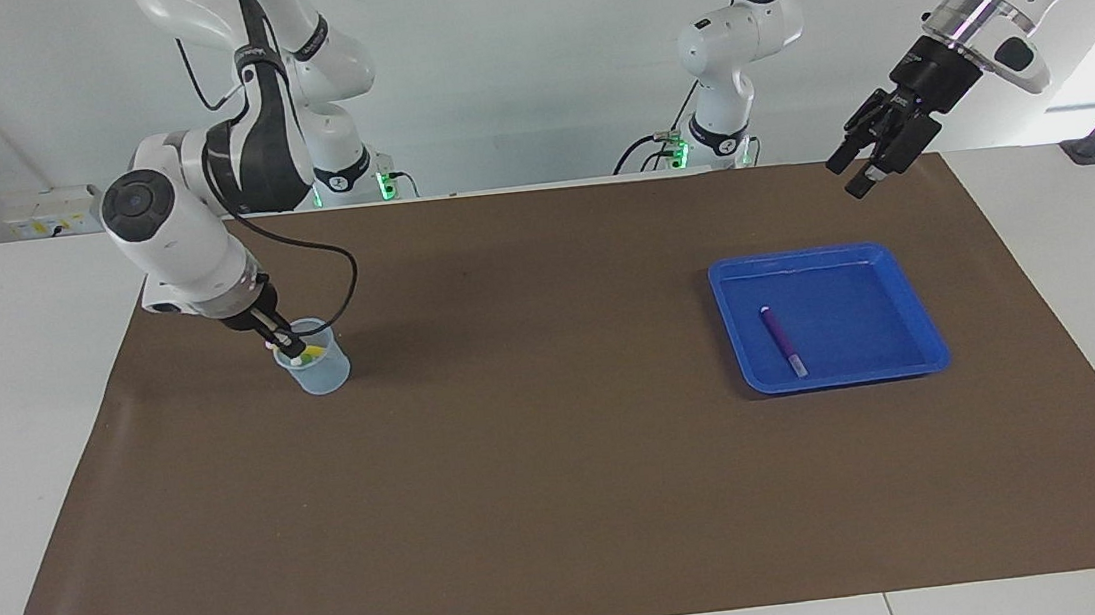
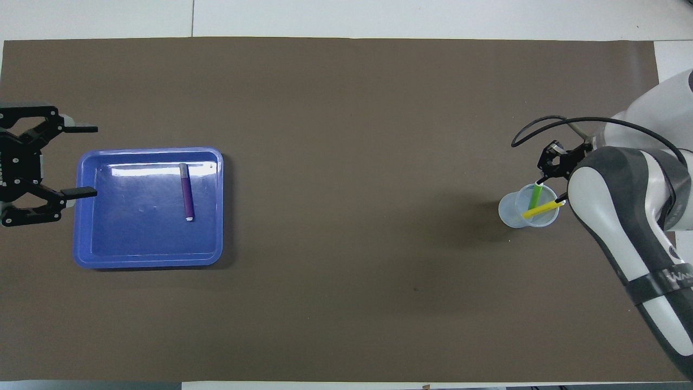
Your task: Right arm passes pens to left for tray arrangement
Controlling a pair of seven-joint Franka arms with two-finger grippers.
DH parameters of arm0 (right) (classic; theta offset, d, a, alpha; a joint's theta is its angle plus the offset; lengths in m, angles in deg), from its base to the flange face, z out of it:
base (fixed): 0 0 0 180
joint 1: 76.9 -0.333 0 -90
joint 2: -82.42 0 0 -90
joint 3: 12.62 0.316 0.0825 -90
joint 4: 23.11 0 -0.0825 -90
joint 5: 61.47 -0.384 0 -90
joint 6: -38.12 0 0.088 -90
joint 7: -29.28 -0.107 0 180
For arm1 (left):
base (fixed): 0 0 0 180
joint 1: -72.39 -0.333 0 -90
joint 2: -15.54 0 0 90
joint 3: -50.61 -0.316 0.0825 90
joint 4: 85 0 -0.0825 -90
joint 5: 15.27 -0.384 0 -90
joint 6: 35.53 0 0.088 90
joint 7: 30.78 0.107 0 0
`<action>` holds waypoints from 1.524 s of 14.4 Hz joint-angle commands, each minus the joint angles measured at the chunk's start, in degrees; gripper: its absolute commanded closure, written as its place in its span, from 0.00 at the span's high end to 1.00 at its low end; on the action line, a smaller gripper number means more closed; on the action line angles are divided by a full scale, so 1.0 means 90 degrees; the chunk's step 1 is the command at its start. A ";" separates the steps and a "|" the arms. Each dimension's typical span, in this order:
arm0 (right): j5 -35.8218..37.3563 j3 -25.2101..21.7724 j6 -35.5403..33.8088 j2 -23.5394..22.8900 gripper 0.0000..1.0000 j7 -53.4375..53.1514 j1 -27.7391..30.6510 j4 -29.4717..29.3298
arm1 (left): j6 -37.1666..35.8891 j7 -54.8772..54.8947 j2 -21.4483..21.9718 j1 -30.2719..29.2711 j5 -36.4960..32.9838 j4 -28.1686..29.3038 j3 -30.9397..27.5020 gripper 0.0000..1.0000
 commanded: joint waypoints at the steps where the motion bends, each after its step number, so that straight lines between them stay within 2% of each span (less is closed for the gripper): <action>1: 0.0463 0.0283 -0.0026 0.0106 0.86 0.1191 0.0018 0.0131 | 0.0202 -0.0083 0.0252 0.0000 0.0127 0.0319 0.0017 0.96; 4: 0.1029 0.0508 0.0052 0.0107 0.81 0.2136 0.0018 0.0160 | 0.0203 -0.0083 0.0252 0.0000 0.0127 0.0329 0.0017 0.96; 7: 0.1177 0.0499 0.0276 0.0107 0.68 0.3241 0.0047 0.0248 | 0.0212 -0.0083 0.0262 0.0010 0.0117 0.0368 0.0017 0.96; 11: 0.1177 0.0499 0.0656 0.0038 0.66 0.3429 0.0105 0.0356 | 0.0203 -0.0092 0.0262 0.0010 0.0117 0.0368 0.0017 0.96; 15: 0.1177 0.0450 0.0920 0.0009 0.56 0.3790 0.0135 0.0501 | 0.0212 -0.0092 0.0301 0.0010 0.0117 0.0416 0.0017 0.96; 22: 0.1167 0.0372 0.1448 0.0048 0.54 0.4005 0.0193 0.0805 | 0.0212 -0.0083 0.0340 0.0000 0.0117 0.0485 0.0017 0.96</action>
